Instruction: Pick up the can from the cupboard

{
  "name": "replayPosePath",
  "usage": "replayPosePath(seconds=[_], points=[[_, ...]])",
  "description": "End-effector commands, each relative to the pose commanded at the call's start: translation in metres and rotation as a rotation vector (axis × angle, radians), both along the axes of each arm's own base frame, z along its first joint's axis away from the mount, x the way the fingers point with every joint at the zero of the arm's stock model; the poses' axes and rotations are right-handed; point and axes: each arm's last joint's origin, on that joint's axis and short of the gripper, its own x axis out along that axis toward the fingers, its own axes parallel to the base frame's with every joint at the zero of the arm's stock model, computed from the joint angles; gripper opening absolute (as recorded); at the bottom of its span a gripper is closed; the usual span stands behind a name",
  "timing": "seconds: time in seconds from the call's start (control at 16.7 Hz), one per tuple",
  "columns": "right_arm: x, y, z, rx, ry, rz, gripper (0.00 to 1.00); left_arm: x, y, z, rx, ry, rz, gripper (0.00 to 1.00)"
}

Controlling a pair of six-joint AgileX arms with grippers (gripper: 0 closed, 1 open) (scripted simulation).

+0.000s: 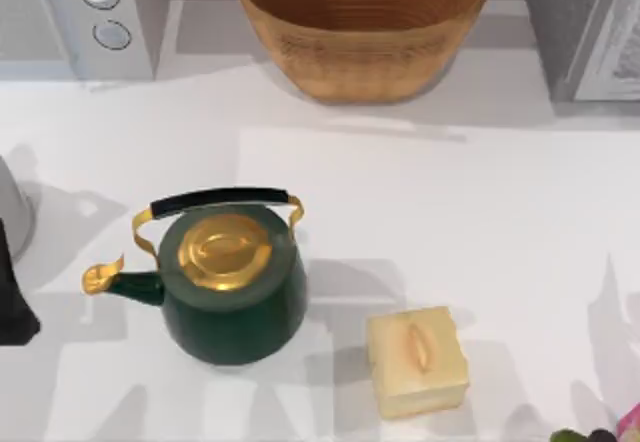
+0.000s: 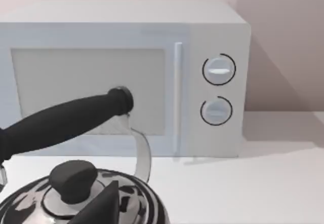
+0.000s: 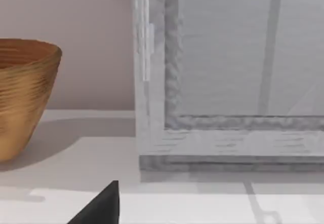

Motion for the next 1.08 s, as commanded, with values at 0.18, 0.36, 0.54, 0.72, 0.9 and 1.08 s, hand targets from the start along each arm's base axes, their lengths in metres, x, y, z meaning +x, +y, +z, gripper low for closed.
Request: replayPosePath(seconds=[0.18, 0.36, 0.54, 0.72, 0.9, 1.08], points=[[0.0, 0.0, 0.003, 0.0, 0.004, 0.001, 1.0, 0.0, 0.0, 0.0, 0.0, 0.0, 0.0, 1.0], [0.001, 0.002, 0.025, -0.002, 0.034, 0.004, 1.0, 0.0, 0.0, 0.0, 0.0, 0.0, 0.0, 1.0], [0.007, 0.004, 0.072, -0.004, 0.055, 0.003, 1.0, 0.0, 0.0, 0.0, 0.0, 0.0, 0.0, 1.0], [0.021, 0.008, 0.136, -0.006, 0.053, 0.0, 1.0, 0.0, 0.0, 0.0, 0.0, 0.0, 0.0, 1.0], [0.044, 0.014, 0.205, -0.005, 0.037, -0.002, 1.0, 0.0, 0.0, 0.0, 0.0, 0.0, 0.0, 1.0], [0.074, 0.022, 0.267, -0.003, 0.017, -0.003, 1.0, 0.0, 0.0, 0.0, 0.0, 0.0, 0.0, 1.0]])
